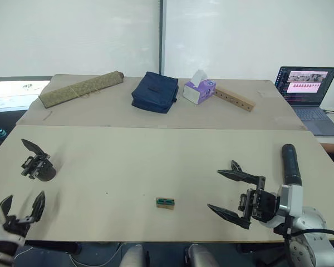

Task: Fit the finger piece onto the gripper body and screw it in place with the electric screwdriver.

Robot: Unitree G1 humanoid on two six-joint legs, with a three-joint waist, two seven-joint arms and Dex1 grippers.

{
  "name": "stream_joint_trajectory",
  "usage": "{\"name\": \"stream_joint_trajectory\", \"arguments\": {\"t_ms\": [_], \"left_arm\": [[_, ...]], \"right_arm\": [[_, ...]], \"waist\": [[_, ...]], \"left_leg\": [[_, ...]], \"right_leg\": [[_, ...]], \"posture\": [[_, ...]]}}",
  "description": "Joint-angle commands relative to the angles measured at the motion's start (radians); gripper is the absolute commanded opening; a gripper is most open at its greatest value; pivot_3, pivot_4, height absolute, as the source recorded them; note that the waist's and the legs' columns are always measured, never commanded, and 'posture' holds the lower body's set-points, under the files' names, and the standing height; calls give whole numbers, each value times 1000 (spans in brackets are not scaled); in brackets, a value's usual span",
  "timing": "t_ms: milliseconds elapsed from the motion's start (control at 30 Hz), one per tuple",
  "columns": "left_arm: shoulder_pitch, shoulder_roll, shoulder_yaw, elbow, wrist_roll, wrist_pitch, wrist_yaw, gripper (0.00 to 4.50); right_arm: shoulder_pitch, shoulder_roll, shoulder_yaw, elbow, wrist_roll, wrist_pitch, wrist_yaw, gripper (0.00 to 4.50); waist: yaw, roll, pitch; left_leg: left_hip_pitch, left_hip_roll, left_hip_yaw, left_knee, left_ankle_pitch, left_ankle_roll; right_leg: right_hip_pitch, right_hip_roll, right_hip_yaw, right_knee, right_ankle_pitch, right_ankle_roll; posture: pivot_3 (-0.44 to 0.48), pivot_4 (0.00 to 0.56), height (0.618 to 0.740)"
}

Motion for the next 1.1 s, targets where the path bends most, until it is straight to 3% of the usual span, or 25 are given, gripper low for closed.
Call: {"name": "stream_joint_trajectory", "arguments": {"t_ms": [33, 400, 933, 1033, 1100], "left_arm": [[-64, 19, -33, 63, 46, 24, 47, 4500], [-262, 45, -98, 269, 182, -42, 139, 4500], [-418, 121, -132, 521, 194, -145, 59, 4500], [-443, 124, -155, 557, 204, -180, 33, 3639], [-456, 121, -162, 580, 200, -198, 20, 2744]], "right_arm": [[-23, -24, -7, -23, 10, 7, -7, 4476], [-47, -46, -15, -14, 9, 14, -29, 4476], [-17, -60, -2, -45, 6, 36, -66, 4476], [-15, -57, 1, -59, 15, 53, -87, 4500], [-7, -61, 4, -67, 15, 59, -87, 4500]], "waist": [[-6, 0, 0], [-5, 0, 0], [9, 6, -3], [10, 7, -3], [11, 7, -3]], "left_leg": [[0, 0, 1, 0, 0, 0], [1, 0, -1, -1, 0, 0], [0, 1, 1, -6, 0, 0], [0, 1, 1, -6, 0, 0], [0, 1, 2, -6, 0, 0]], "right_leg": [[0, 0, 0, 0, 1, 1], [0, 0, -1, 1, 5, 6], [-2, -14, -3, 0, 5, 5], [-2, -14, -3, 0, 5, 5], [-2, -14, -3, 0, 5, 5]], "posture": [[0, 150, 740], [0, 150, 740], [0, 150, 740], [0, 150, 740], [0, 150, 740]]}}
